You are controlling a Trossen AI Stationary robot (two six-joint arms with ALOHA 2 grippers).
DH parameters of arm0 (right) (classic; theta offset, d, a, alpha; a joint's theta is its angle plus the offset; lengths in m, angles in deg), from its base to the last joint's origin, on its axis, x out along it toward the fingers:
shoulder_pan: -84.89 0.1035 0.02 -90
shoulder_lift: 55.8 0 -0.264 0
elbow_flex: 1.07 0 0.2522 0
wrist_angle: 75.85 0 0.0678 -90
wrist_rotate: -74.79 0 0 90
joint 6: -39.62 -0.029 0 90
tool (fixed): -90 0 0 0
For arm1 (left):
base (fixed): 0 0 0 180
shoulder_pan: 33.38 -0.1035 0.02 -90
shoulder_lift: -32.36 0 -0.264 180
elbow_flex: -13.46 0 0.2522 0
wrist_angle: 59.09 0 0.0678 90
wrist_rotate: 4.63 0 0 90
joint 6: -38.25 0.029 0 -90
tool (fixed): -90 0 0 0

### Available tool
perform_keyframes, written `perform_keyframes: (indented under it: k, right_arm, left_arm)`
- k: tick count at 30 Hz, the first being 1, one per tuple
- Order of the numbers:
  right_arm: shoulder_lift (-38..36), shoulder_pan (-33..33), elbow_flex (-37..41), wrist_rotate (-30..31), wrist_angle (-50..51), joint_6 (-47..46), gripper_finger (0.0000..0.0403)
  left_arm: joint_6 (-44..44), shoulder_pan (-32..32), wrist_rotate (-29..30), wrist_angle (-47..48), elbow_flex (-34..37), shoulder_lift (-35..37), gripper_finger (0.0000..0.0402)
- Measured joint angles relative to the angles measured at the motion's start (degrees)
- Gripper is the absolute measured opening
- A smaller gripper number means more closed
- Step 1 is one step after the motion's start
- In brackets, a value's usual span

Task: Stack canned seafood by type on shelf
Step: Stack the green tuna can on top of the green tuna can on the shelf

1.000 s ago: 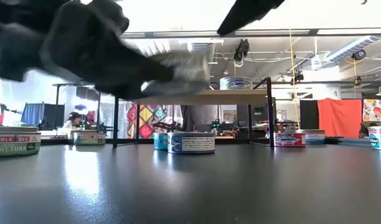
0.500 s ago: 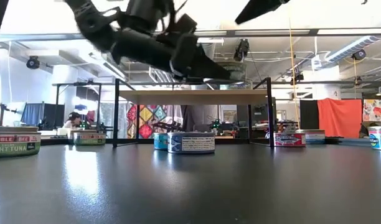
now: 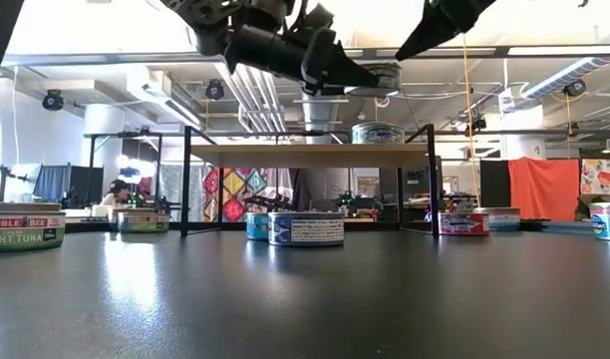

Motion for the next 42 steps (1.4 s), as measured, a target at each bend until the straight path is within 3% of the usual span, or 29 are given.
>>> perform_keyframes:
  k: [5,12,17,24,29,42]
  right_arm:
    - [0.19,-4.96,-0.99,-2.24,-0.35,5.75,0.0012]
    - [0.60,-13.29,-2.93,-13.67,-2.01,10.46,0.0012]
    - [0.12,-17.41,-2.97,-15.45,-2.80,11.72,0.0012]
    - [0.60,-20.86,-2.95,-16.48,-2.30,11.94,0.0012]
    - [0.36,-22.29,-2.92,-22.62,-2.42,11.95,0.0012]
    - [2.17,-26.57,-2.31,-22.96,-2.53,13.88,0.0012]
  left_arm:
    - [1.37,-3.52,-2.42,1.84,-3.87,-0.78,0.0356]
    - [0.82,-8.92,-14.32,2.13,-8.27,-5.68,0.0356]
    - [0.64,-11.22,-19.43,5.32,-14.32,-10.77,0.0356]
    - [1.94,-11.71,-20.25,15.32,-23.51,-16.50,0.0356]
    - [3.21,-13.11,-24.27,15.92,-24.68,-16.48,0.0356]
    - [8.40,-15.63,-30.75,17.49,-24.55,-16.83,0.0356]
